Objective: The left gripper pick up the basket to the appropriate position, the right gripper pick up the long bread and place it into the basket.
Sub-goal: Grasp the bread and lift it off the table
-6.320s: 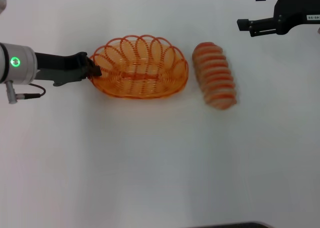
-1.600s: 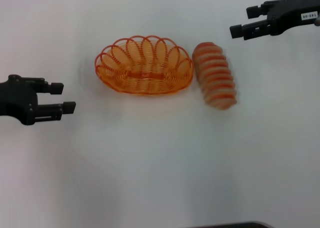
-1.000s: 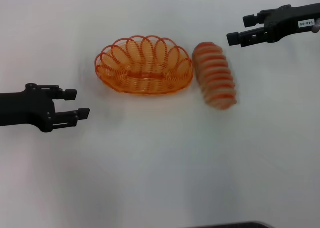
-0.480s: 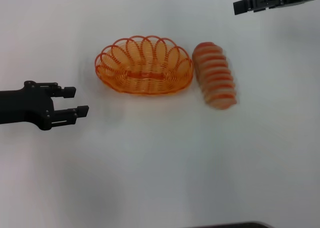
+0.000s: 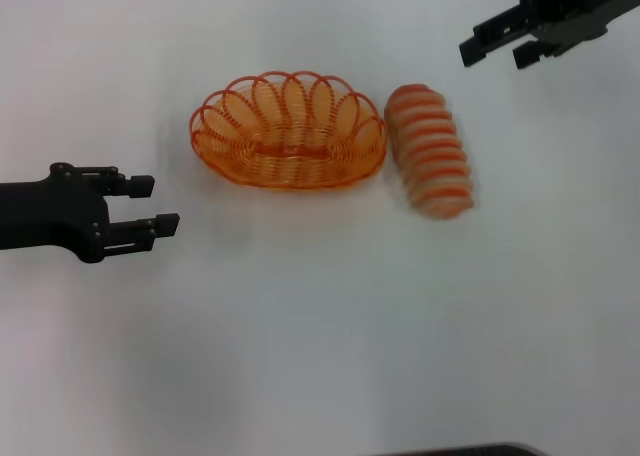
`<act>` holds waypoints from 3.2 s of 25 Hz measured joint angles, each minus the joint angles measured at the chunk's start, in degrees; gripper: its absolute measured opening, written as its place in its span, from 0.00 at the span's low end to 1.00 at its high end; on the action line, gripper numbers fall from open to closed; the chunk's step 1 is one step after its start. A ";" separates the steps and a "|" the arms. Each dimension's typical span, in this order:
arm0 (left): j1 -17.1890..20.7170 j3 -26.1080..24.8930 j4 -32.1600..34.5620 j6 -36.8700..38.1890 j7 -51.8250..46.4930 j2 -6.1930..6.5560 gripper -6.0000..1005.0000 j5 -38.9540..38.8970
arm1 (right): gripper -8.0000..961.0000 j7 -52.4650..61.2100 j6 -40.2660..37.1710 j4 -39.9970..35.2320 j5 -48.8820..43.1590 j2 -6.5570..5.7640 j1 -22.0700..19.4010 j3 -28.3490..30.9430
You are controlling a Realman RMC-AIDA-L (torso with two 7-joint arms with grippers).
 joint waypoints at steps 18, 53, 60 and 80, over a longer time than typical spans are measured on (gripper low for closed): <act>-0.43 0.05 0.44 -0.64 -0.33 -0.12 0.60 0.00 | 0.93 8.42 7.12 10.69 -6.40 0.81 4.78 -10.48; -1.93 0.08 -0.83 -2.18 -0.42 0.00 0.59 0.01 | 0.93 10.82 18.10 24.09 -11.37 3.61 12.54 -12.81; -2.30 0.12 -1.10 -2.33 -0.25 -0.08 0.59 0.01 | 0.93 11.98 17.74 24.22 -11.36 3.57 12.50 -15.04; -2.23 0.07 -1.06 -2.36 -0.18 -0.08 0.59 0.14 | 0.93 12.31 20.74 25.10 -11.34 4.42 12.21 -16.22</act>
